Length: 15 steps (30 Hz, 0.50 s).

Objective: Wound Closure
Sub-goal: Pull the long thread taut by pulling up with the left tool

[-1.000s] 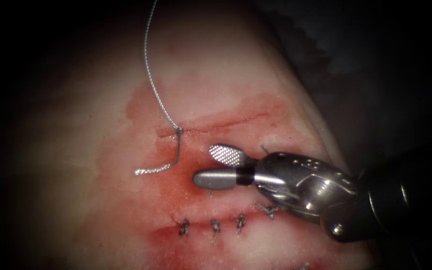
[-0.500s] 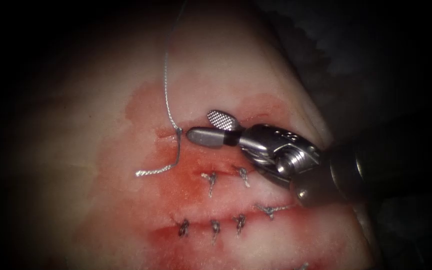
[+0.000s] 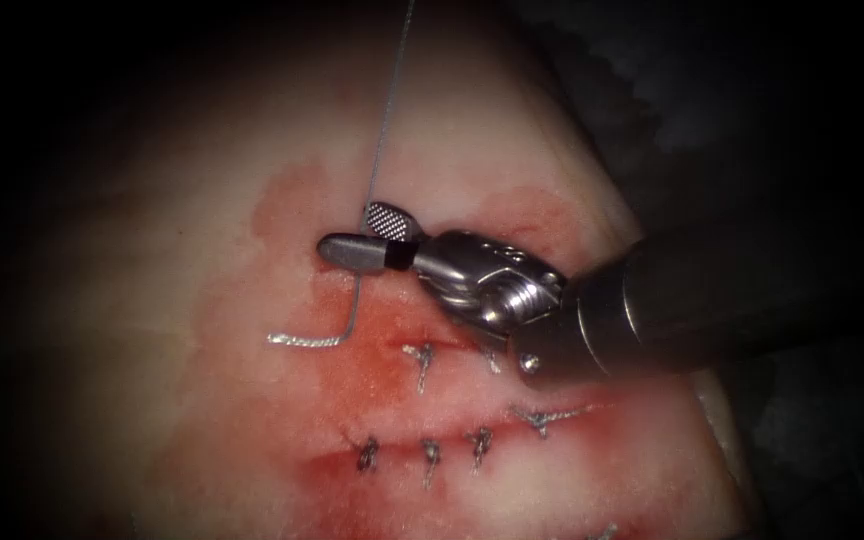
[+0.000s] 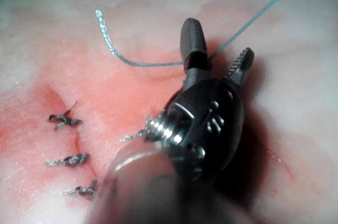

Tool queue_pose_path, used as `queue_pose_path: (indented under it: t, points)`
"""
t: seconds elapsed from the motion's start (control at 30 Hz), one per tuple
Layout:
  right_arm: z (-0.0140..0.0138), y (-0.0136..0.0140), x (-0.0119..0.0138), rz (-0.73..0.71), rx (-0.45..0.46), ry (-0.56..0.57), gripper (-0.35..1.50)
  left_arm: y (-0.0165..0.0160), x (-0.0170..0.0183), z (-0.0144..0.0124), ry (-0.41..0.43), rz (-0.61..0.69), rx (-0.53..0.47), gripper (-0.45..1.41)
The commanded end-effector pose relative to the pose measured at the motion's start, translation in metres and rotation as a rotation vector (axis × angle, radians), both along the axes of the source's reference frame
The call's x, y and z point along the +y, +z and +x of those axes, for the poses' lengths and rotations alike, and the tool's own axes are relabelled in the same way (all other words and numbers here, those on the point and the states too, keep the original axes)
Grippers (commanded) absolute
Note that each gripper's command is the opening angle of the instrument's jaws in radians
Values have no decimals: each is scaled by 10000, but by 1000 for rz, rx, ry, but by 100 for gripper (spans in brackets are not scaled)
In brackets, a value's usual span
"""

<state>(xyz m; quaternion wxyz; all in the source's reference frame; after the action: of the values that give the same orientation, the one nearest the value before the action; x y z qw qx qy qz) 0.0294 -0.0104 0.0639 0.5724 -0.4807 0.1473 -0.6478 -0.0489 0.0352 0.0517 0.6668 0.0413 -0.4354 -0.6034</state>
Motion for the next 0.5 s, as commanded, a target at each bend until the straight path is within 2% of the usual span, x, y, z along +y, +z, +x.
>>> queue_pose_path:
  t: [0.03, 0.4, 0.5]
  points:
    - [12, 9, 5, -1, -1, 8, 115, 1, 10, -7, -2, -6, 1, -45]
    - [25, 14, 11, -23, -3, 18, 115, 2, 10, -4, -10, -9, 11, -45]
    - [30, 15, 12, -25, 1, 23, 106, 2, 10, -4, -10, -9, 12, -45]
